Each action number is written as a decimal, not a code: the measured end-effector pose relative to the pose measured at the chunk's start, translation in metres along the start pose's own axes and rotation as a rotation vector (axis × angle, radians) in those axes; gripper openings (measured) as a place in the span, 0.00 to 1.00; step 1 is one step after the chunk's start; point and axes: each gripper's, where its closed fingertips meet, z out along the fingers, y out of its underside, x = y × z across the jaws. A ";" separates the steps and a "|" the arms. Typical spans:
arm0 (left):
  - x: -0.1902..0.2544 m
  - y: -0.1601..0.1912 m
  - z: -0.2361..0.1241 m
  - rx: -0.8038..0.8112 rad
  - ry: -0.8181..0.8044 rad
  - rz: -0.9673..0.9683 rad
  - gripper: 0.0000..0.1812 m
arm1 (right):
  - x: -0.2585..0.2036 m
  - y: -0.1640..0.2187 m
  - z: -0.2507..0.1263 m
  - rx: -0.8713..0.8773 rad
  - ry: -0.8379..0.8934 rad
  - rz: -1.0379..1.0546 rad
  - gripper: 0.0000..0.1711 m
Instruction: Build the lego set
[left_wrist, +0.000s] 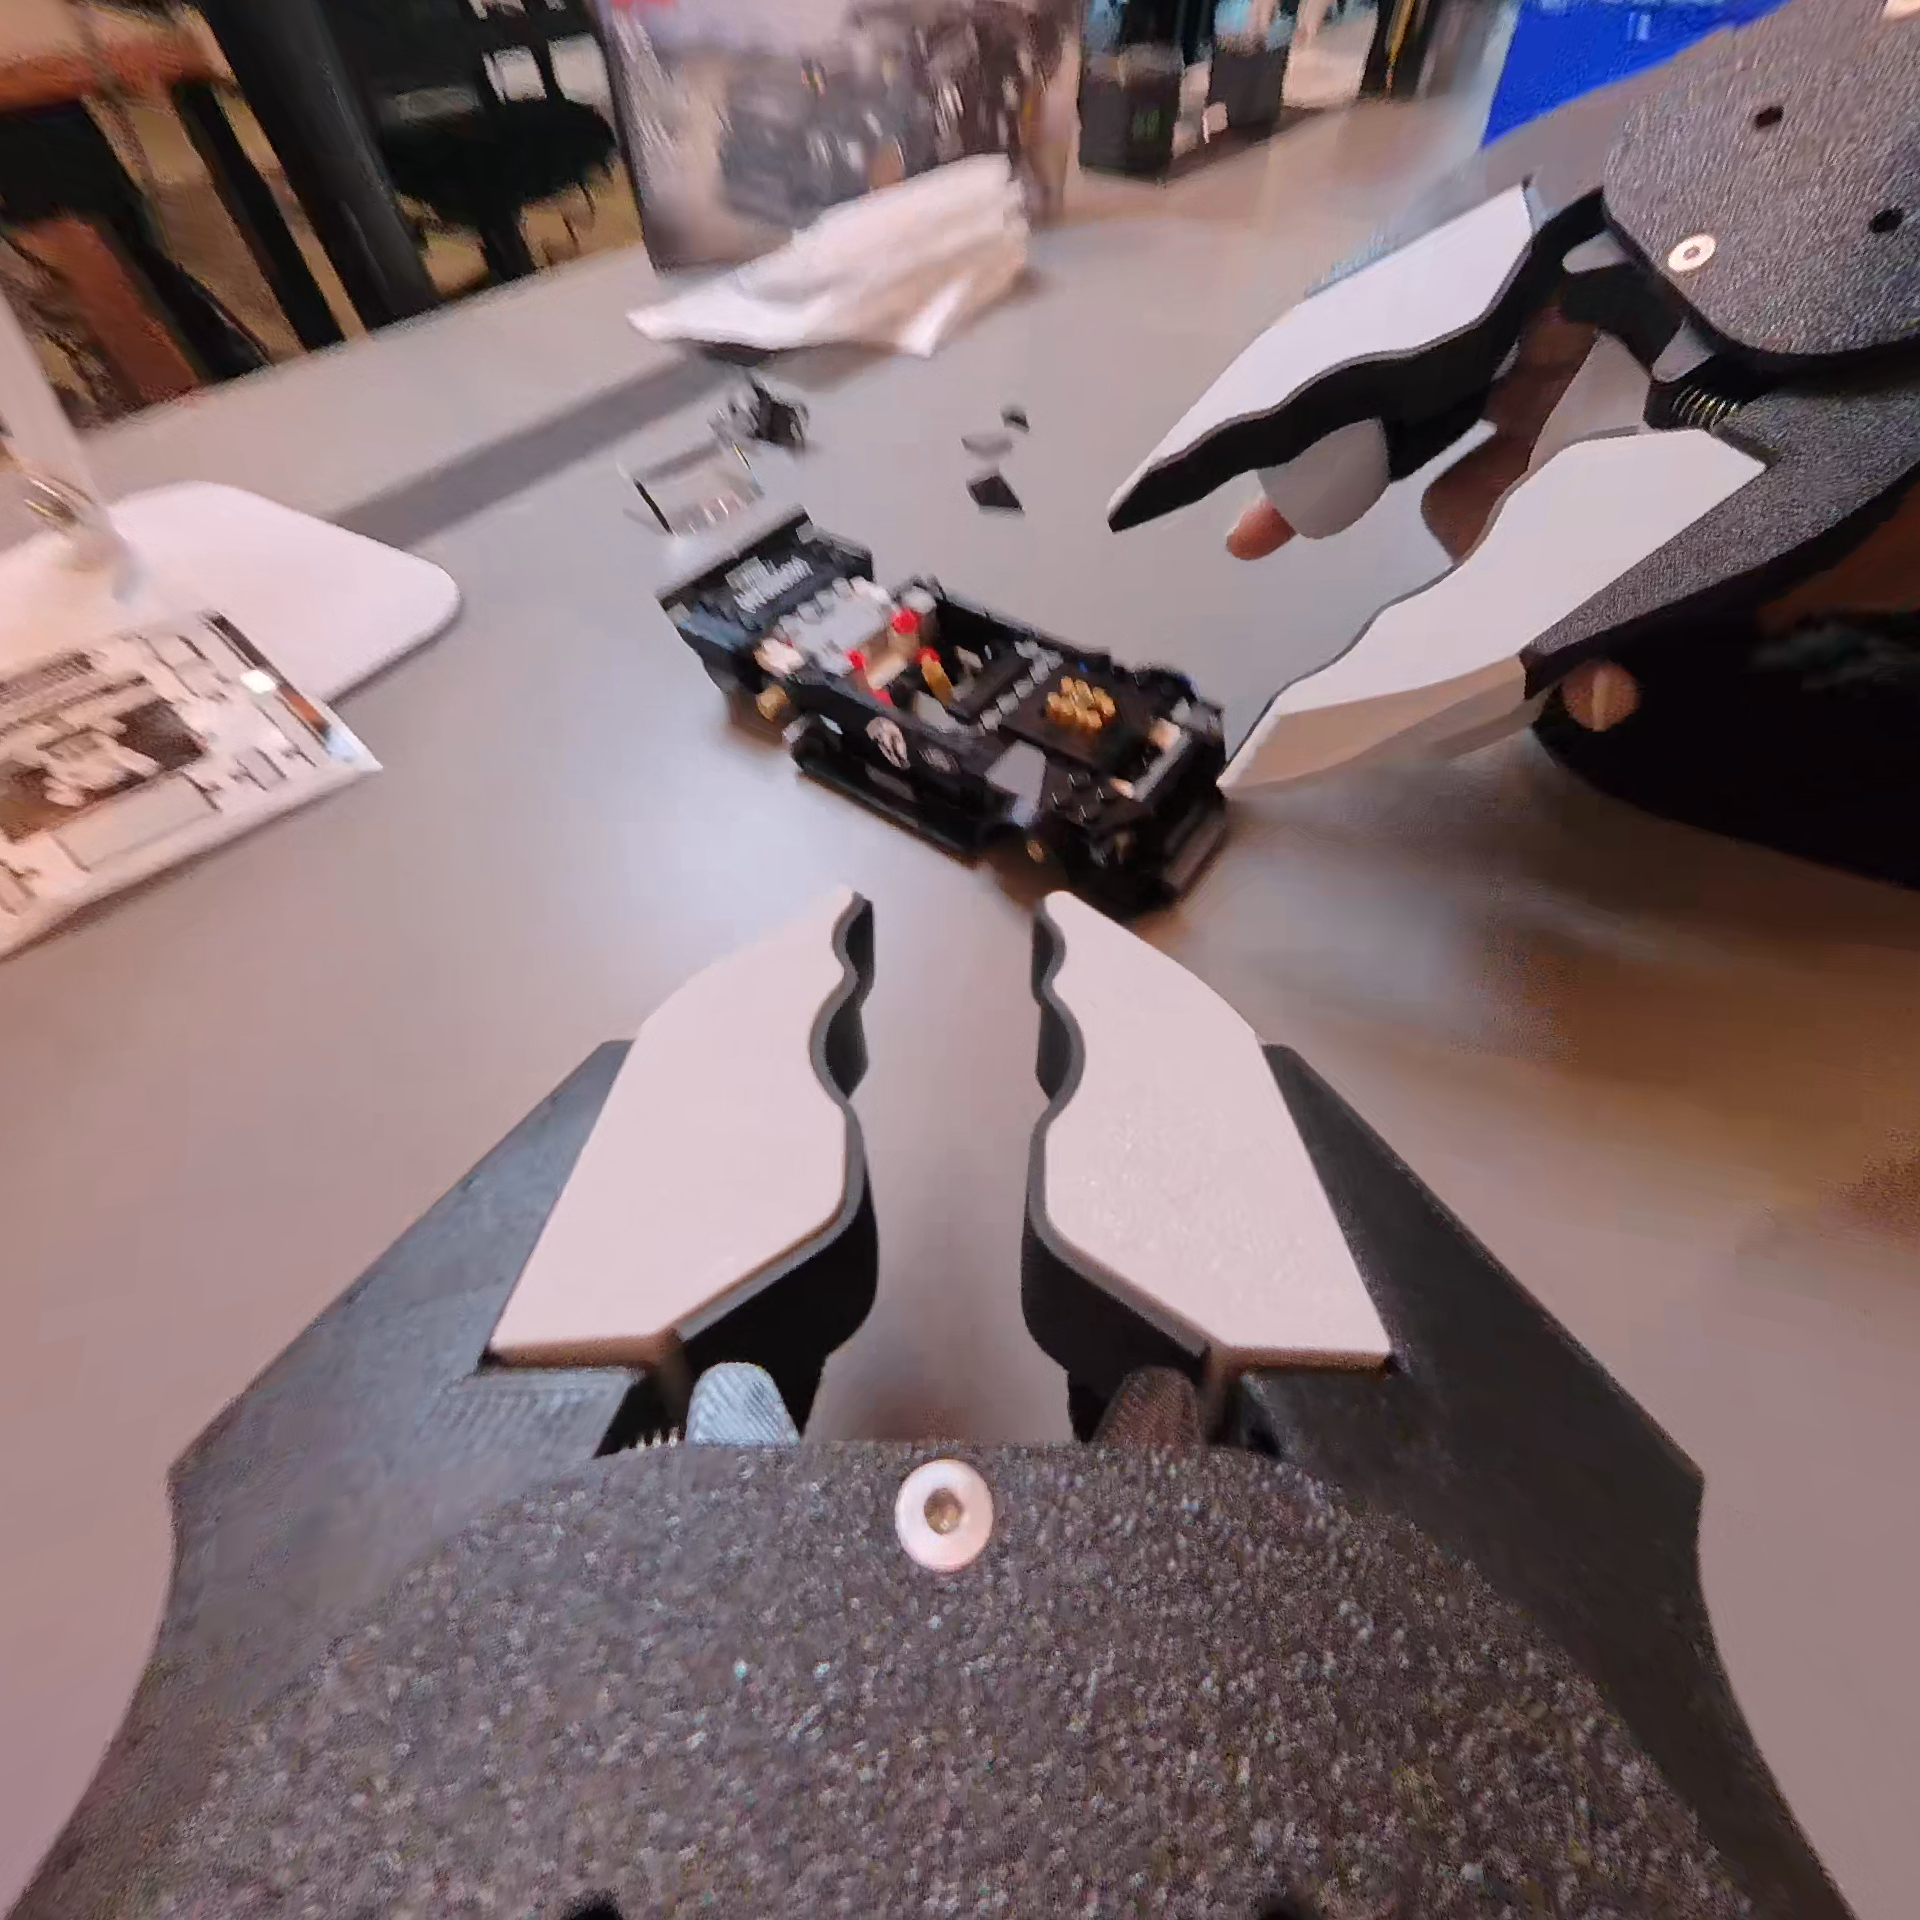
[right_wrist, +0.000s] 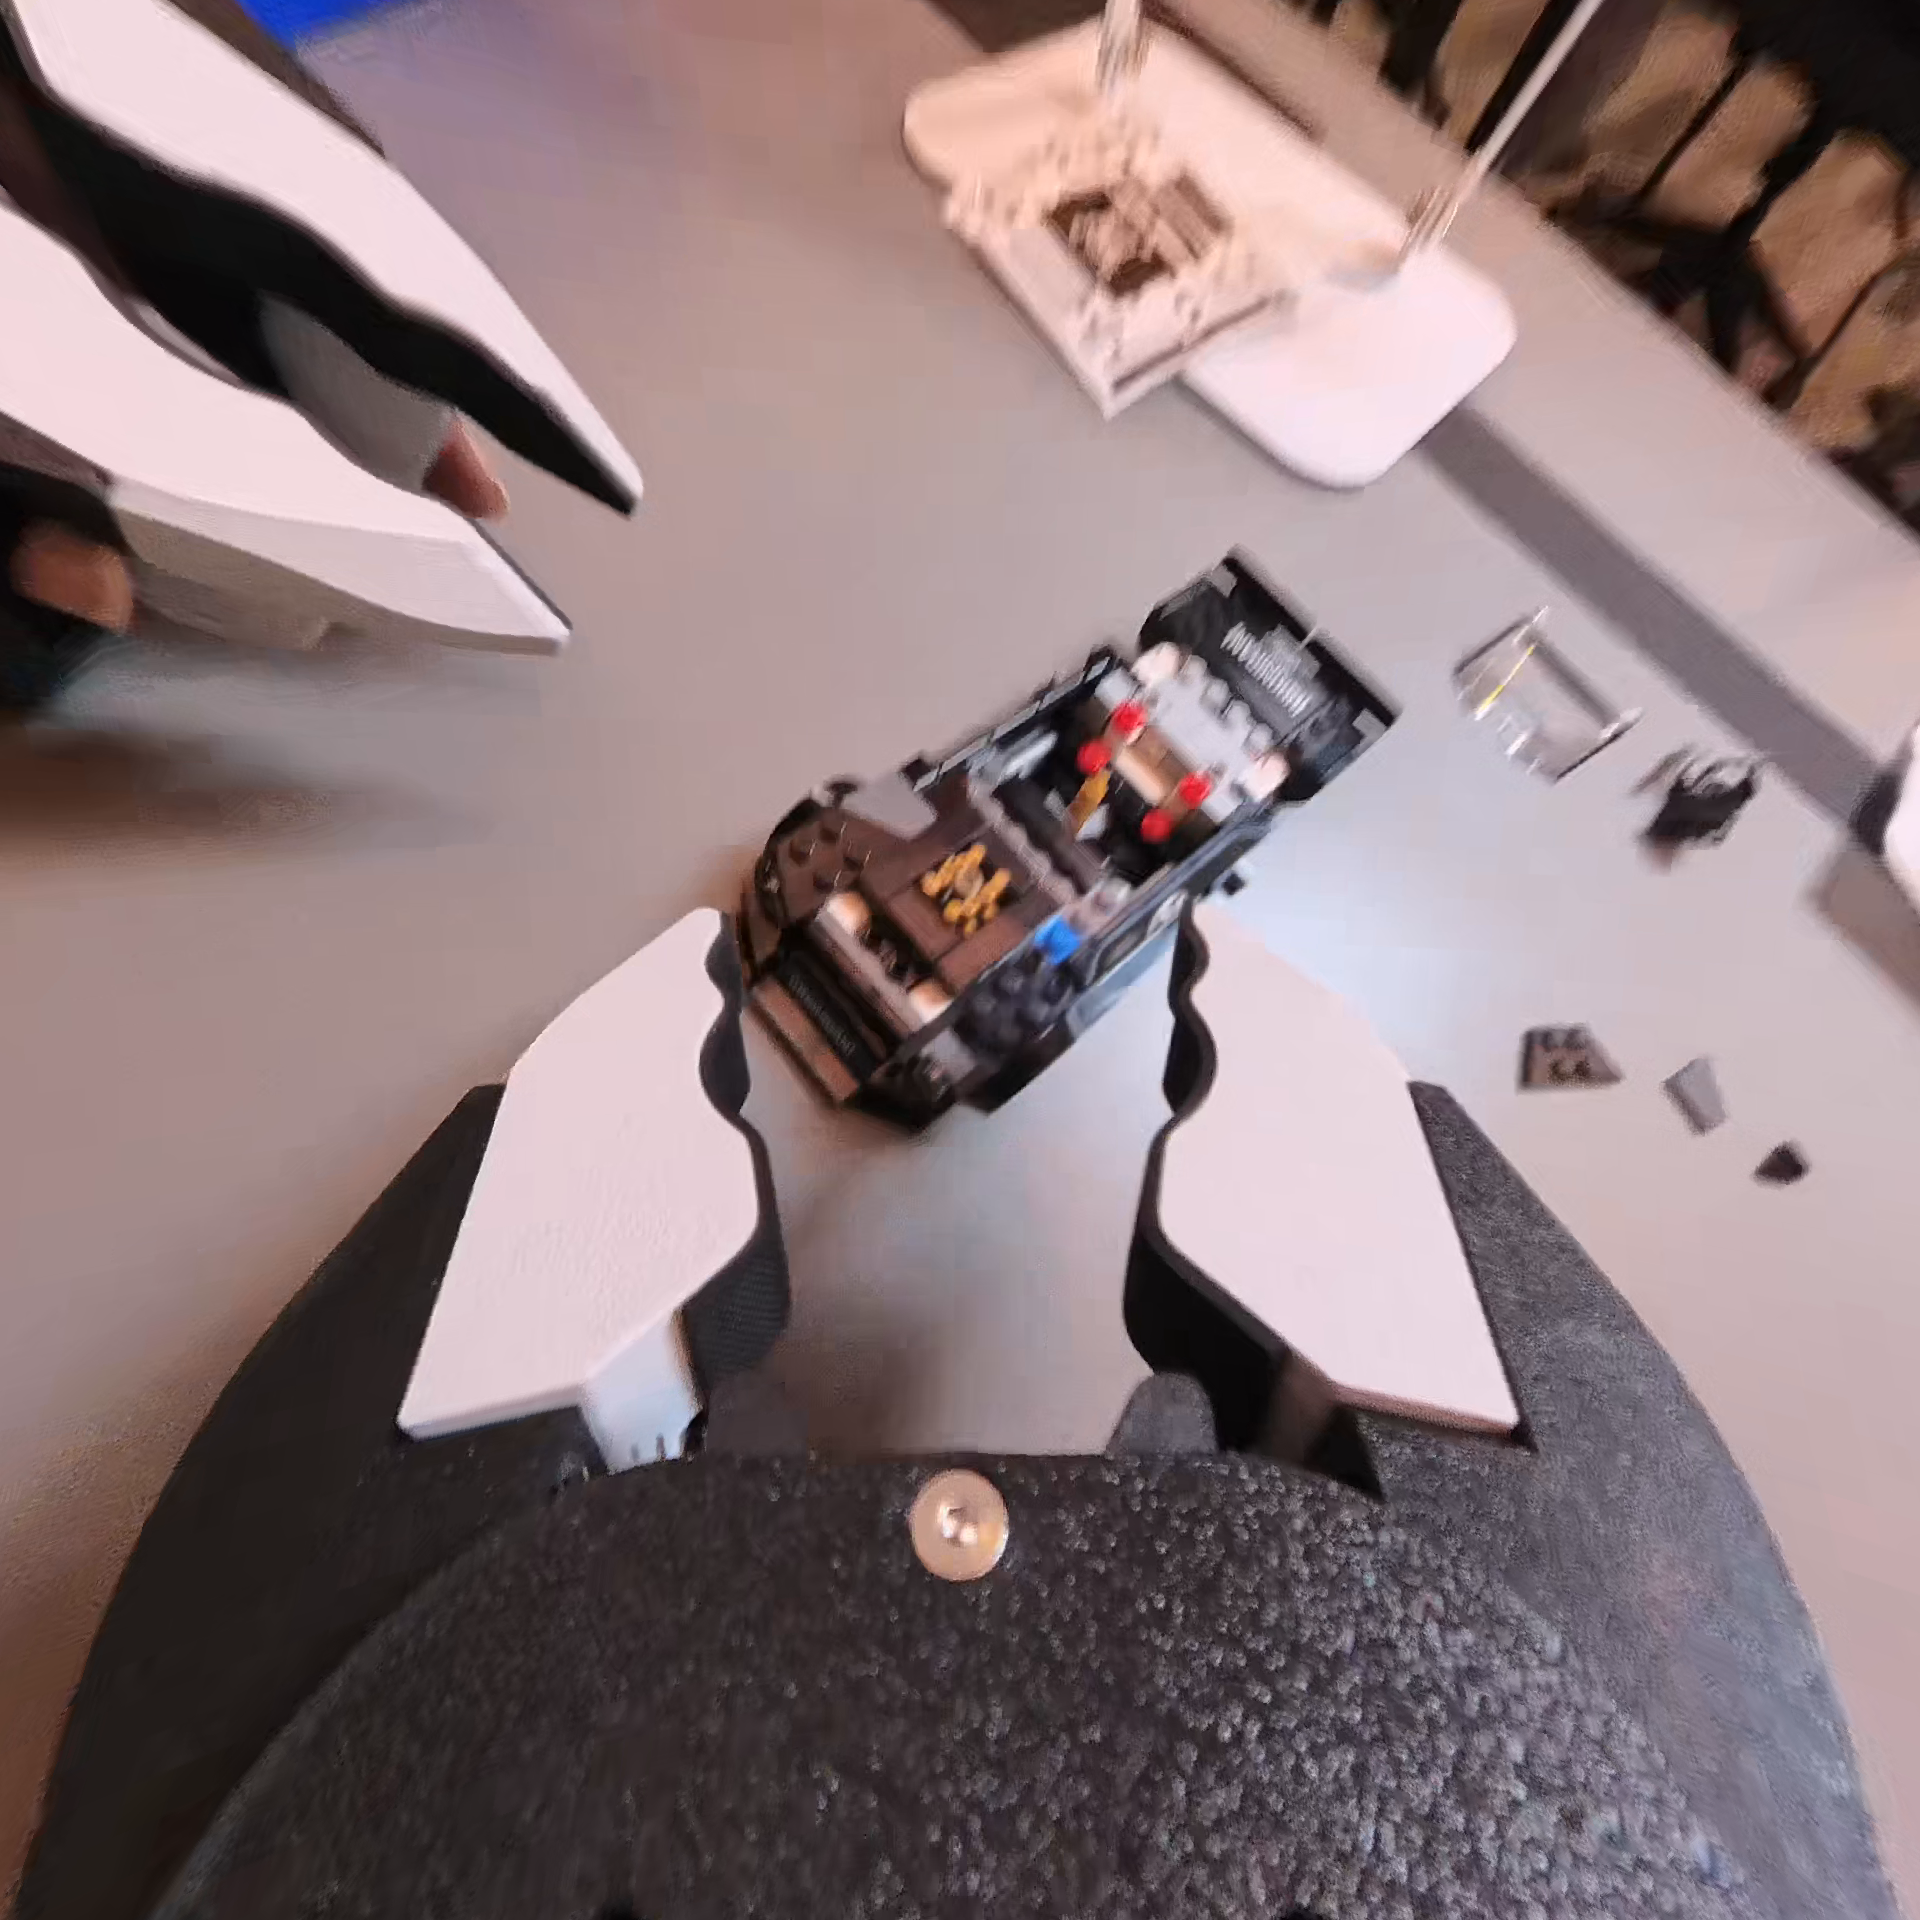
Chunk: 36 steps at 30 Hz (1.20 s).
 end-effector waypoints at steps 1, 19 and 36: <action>-0.004 -0.008 -0.002 0.046 -0.019 0.001 0.12 | 0.006 -0.010 -0.002 0.043 0.003 -0.001 0.45; -0.158 -0.120 0.013 0.431 -0.542 0.055 0.00 | 0.116 -0.240 0.057 0.613 0.218 0.081 0.11; -0.161 -0.088 0.019 0.366 -0.481 0.085 0.00 | 0.161 -0.236 0.109 0.507 0.331 0.129 0.01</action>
